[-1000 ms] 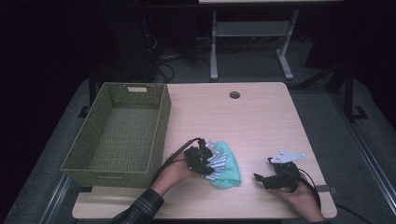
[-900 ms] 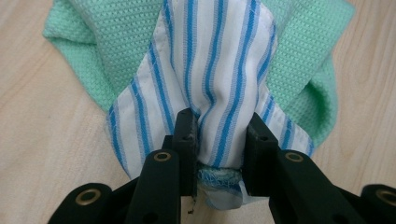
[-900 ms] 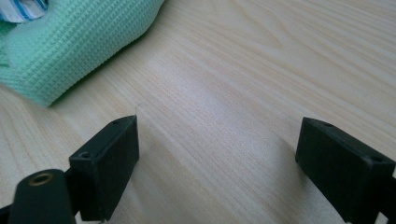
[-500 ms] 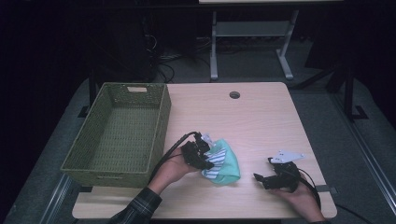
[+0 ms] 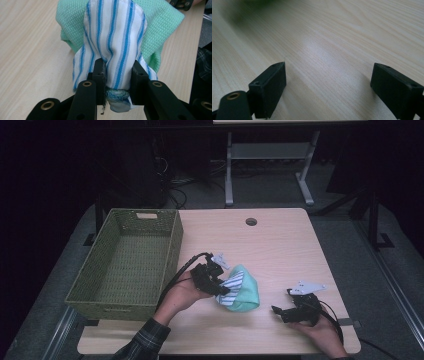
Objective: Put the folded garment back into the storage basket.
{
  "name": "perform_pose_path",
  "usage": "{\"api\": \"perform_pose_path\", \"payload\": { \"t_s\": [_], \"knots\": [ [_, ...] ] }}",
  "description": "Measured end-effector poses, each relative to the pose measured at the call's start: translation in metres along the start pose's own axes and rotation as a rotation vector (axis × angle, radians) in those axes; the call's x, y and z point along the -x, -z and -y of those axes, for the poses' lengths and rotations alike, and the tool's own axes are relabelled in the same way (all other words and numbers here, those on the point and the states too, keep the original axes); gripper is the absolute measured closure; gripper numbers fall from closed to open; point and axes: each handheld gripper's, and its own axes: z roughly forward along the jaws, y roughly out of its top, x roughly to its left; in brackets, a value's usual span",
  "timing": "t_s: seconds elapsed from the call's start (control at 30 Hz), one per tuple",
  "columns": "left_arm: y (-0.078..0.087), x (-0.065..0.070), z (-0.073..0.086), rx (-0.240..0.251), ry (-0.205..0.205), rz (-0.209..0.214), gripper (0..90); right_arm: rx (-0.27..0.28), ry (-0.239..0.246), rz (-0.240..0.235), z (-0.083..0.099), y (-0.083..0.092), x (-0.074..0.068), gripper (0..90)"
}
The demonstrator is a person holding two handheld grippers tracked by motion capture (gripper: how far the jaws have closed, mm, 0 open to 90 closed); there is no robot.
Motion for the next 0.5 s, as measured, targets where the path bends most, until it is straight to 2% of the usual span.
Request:
{"api": "perform_pose_path", "payload": {
  "t_s": [0.1,0.17,0.5],
  "knots": [
    [0.008,-0.002,-0.003,0.002,-0.020,-0.005,70.4,-0.002,-0.001,0.001,0.000,0.000,0.000,12.2],
    [0.012,-0.001,-0.005,0.017,-0.007,0.001,70.4,-0.002,-0.001,0.002,0.000,0.000,0.000,12.0],
    [0.040,-0.003,-0.015,0.039,-0.040,-0.007,70.4,-0.007,-0.009,0.004,0.000,0.000,0.000,10.7]
  ]
}}
